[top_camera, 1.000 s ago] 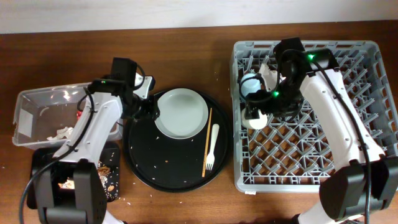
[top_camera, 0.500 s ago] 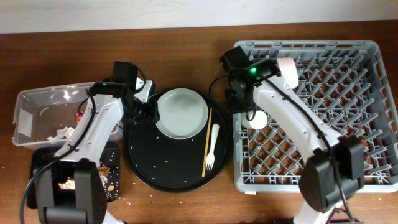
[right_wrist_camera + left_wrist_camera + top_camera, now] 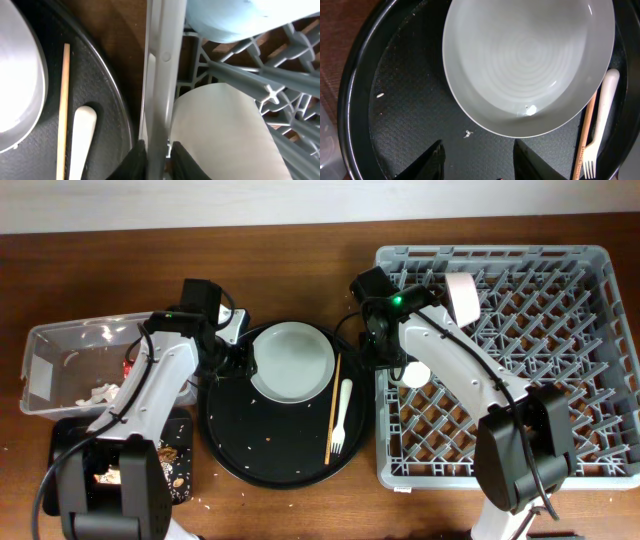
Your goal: Sort waste into correct bins and load items into the dishwasher rack
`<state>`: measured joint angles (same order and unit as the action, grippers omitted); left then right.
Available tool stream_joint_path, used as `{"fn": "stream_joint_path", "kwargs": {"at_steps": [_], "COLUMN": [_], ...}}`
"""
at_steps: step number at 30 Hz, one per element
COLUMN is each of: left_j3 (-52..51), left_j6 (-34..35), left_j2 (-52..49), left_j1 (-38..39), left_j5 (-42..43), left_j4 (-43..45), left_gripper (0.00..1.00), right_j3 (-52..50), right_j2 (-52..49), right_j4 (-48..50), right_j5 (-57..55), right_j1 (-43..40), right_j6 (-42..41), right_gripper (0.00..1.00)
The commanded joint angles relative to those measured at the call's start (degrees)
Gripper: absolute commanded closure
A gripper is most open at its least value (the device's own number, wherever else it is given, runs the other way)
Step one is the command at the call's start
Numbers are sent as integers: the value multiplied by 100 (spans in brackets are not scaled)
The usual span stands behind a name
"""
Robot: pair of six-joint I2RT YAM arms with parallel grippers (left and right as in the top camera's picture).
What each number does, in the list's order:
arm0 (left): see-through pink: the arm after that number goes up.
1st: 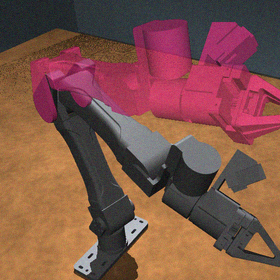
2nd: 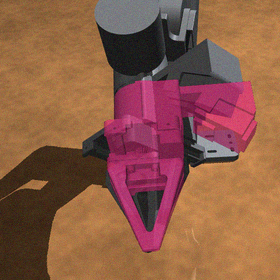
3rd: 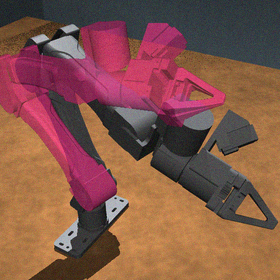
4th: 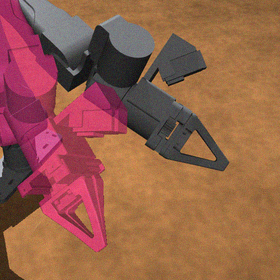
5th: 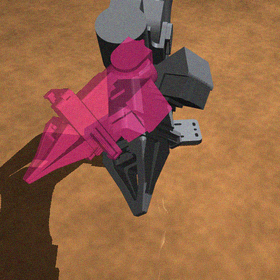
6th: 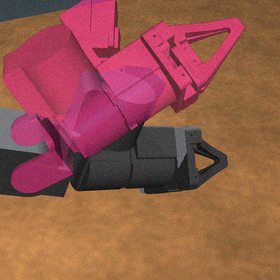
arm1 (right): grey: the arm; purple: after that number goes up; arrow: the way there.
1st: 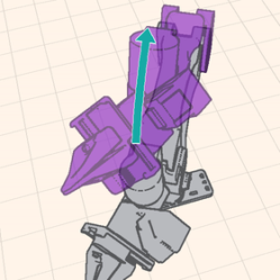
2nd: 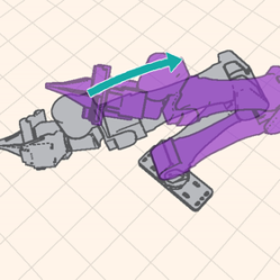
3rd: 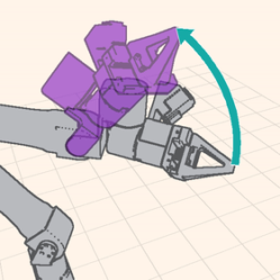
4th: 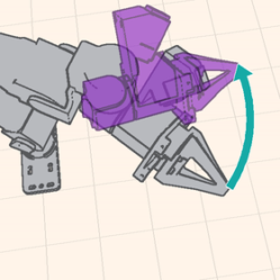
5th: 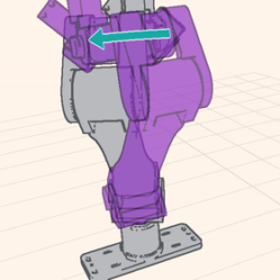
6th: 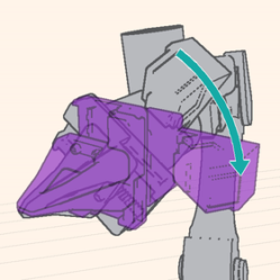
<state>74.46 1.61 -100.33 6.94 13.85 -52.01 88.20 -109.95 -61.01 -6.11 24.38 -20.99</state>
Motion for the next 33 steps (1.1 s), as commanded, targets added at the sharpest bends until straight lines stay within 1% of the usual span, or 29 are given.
{"fn": "stream_joint_path", "kwargs": {"at_steps": [1,2,8,11,15,16,17,18,19,20,23,24,27,28,31,33], "left_j3": [-26,-26,-28,-26,-26,-26,-26,-26,-26,-26,-26,-26,-26,-26,-26,-26], "left_j6": [76,76,76,76,76,76,76,76,76,76,76,76,76,74,74,74], "left_j2": [-22,-22,-22,-22,-22,-22,-22,-22,-22,-22,-22,-22,-22,-22,-22,-22], "left_j1": [-22,-22,-22,-22,-22,-22,-22,-22,-24,-22,-22,-22,-22,-22,-22,-22], "left_j5": [-35,-35,-35,-35,-35,-33,-35,-35,-35,-37,-35,-35,-35,-35,-35,-37], "left_j4": [-11,-11,-11,-39,-55,-55,-55,-52,-52,-52,-55,-57,-72,-96,-146,-162], "left_gripper": [57,57,56,56,56,56,56,56,56,56,56,56,56,56,56,56], "right_j3": [-42,-42,-42,-39,-39,-39,-39,-37,11,219,920,1451,2046,2229,2302,2302], "right_j2": [-9,-7,-9,-9,-7,-9,-7,-4,-2,-2,0,0,0,4,9,9], "right_j4": [-138,-181,-284,-348,-374,-374,-372,-369,-376,-520,-1016,-1425,-1991,-2319,-3045,-3327], "right_j5": [-90,-125,-236,-514,-511,-511,-509,-507,-507,-507,-503,-466,-468,-466,-400,-70], "right_j1": [26,26,26,24,26,26,24,24,26,24,26,26,24,-13,-468,-876], "right_j6": [-11,101,122,122,122,122,122,173,326,426,424,422,420,393,247,254], "right_gripper": [88,89,88,88,88,85,73,64,57,55,54,53,53,52,52,52]}}
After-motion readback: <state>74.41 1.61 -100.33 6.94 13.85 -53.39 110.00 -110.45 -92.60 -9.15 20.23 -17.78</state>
